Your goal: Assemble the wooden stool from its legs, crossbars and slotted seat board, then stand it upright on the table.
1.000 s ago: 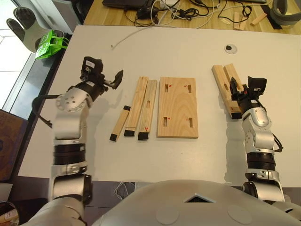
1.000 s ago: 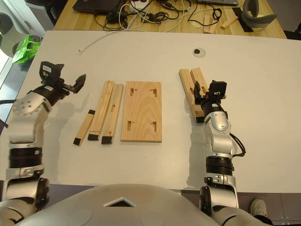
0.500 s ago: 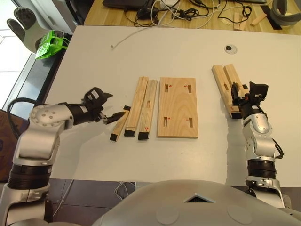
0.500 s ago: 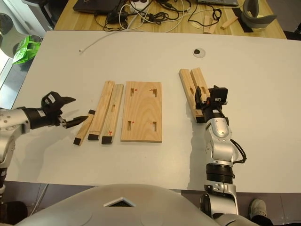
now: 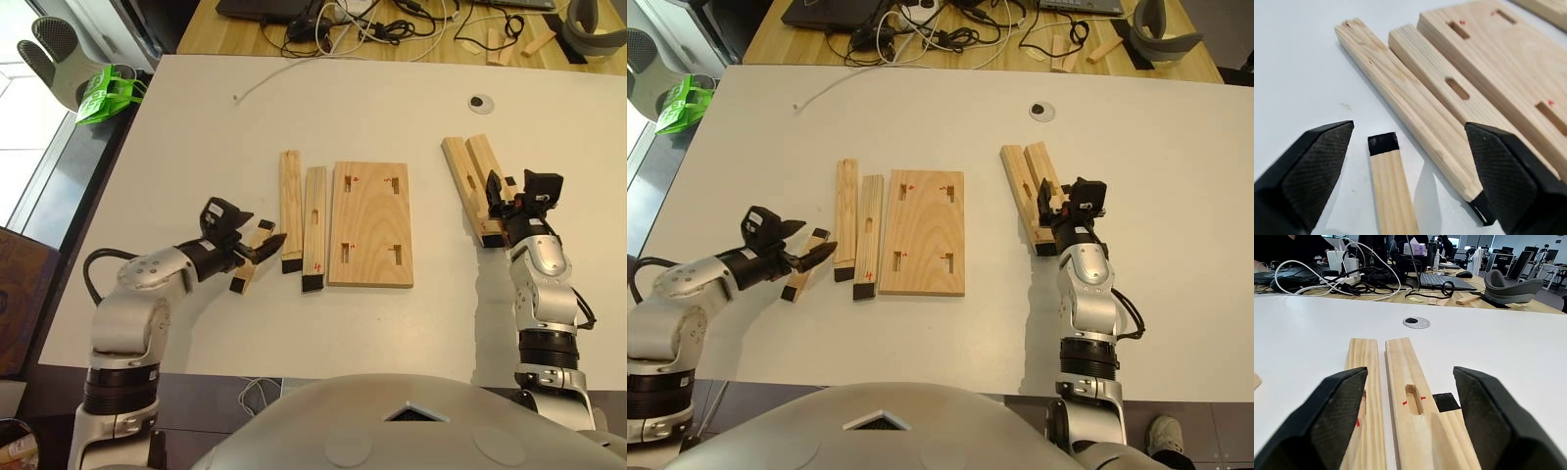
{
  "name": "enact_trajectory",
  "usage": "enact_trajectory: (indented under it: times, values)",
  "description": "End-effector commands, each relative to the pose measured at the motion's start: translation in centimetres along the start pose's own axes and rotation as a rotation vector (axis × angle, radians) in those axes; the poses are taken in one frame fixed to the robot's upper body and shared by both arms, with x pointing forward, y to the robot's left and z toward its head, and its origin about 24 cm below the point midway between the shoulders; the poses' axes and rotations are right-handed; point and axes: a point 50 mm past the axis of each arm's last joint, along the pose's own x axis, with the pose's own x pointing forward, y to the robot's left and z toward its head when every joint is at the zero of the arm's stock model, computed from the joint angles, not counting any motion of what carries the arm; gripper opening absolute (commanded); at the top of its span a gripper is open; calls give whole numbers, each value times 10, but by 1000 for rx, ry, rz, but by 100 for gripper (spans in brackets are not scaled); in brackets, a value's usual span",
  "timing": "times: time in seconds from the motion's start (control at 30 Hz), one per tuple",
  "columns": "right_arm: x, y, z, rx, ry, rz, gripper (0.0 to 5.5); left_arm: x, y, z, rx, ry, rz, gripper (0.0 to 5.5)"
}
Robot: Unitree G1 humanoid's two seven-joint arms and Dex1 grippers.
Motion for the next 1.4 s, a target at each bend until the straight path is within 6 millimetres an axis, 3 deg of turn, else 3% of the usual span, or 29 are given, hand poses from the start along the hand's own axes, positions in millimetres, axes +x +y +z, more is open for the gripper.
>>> enact_trajectory:
  times: [0.03,0.33,0.67,0.9,1.1,1.3,1.4]
  values:
    - [1,1,-1,-4,2,-4,326,-6,9,1,17,27,26,422]
    - [0,1,-2,20,-1,-20,326,-8,3,-28,200,173,11,422]
    - [0,1,1,26,-12,-22,326,-10,28,-68,261,326,105,422]
    - [1,2,2,18,-15,-16,326,-18,15,-85,124,421,-19,299]
    - [3,6,7,38,-32,-8,326,-23,26,-95,69,463,70,200]
    - [8,7,15,63,-56,-3,326,-15,32,-98,114,424,140,131]
    - [10,8,23,52,-80,12,326,-10,29,-96,116,370,117,130]
